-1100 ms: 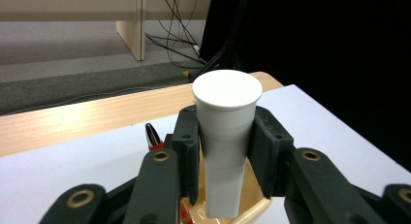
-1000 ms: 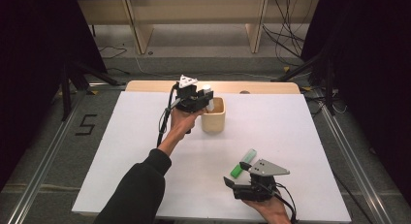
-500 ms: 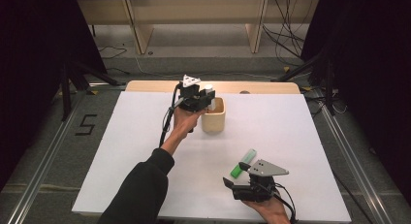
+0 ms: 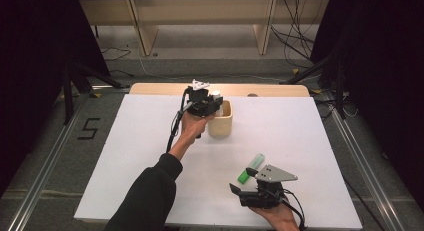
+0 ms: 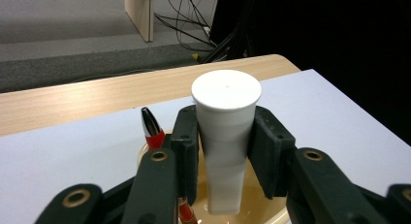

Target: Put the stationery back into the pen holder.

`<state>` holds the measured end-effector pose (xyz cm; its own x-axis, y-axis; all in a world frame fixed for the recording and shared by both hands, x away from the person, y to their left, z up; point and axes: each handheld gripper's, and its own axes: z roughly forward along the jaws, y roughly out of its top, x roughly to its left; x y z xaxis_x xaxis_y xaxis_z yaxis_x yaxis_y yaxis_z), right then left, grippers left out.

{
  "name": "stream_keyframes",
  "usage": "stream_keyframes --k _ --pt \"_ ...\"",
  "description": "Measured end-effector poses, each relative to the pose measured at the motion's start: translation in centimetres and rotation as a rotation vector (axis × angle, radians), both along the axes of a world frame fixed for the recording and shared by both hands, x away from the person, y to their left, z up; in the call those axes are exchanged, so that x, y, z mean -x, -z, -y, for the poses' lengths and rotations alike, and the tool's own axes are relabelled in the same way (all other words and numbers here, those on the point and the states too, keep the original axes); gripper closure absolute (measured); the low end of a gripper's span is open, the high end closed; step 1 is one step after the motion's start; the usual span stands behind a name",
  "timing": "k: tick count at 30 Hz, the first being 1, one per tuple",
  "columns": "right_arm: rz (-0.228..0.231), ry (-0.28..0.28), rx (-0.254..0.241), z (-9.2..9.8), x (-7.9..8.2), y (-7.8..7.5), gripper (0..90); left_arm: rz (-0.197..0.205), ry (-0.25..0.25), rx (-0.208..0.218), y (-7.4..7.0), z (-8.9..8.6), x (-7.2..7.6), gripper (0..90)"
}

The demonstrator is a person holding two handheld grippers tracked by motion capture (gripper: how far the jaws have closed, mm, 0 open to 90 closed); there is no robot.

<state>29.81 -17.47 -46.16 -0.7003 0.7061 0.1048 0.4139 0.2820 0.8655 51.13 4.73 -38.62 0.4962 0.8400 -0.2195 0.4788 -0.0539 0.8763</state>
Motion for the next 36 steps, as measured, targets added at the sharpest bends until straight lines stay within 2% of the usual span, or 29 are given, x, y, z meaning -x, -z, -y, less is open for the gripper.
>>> stream_keyframes --k 3,5,6,8,9,10,14,17,20,22,26,32,36 --pt "-0.001 0.0 0.001 0.0 0.0 0.0 23.9 -0.017 0.002 0.029 -0.5 -0.6 0.2 44.8" --pt "-0.003 0.001 0.001 0.1 -0.1 0.1 23.8 -0.003 0.006 0.044 -1.1 -1.0 0.6 38.5" --pt "-0.004 0.001 0.002 0.1 -0.2 0.1 23.9 0.014 0.005 0.033 -1.4 -1.2 0.8 36.8" --pt "-0.005 0.008 -0.001 0.1 -0.2 0.1 23.9 0.046 0.011 0.009 -2.0 -1.6 1.4 36.4" --pt "-0.003 0.004 0.002 0.1 -0.2 0.1 23.9 0.05 0.015 0.009 -2.2 -1.8 1.6 36.3" --pt "-0.002 0.003 0.003 0.1 -0.2 0.0 23.9 0.05 0.016 0.017 -2.4 -2.1 1.9 36.1" --pt "0.0 0.01 0.002 0.2 -0.2 0.0 24.0 0.044 0.044 0.002 -3.0 -3.0 3.1 34.6" --pt "-0.001 0.018 -0.002 0.5 -0.3 -0.1 24.1 0.035 0.066 0.014 -3.1 -3.9 4.1 33.2" --pt "0.001 0.028 -0.007 0.8 -0.5 -0.3 24.5 0.0 0.095 -0.005 -2.7 -4.7 5.1 31.1" --pt "0.003 0.038 -0.012 1.1 -0.5 -0.5 24.9 -0.004 0.109 -0.015 -2.5 -5.3 5.9 30.1" --pt "0.006 0.057 -0.023 1.7 -0.8 -0.7 26.2 0.003 0.121 -0.019 -1.9 -6.6 7.8 28.6" --pt "0.01 0.068 -0.018 2.0 -1.0 -0.7 28.8 0.02 0.13 0.025 -1.0 -8.6 10.6 28.0" --pt "0.021 0.077 -0.013 2.0 -1.1 -0.7 35.2 0.037 0.127 0.011 -0.2 -9.5 12.1 27.9"
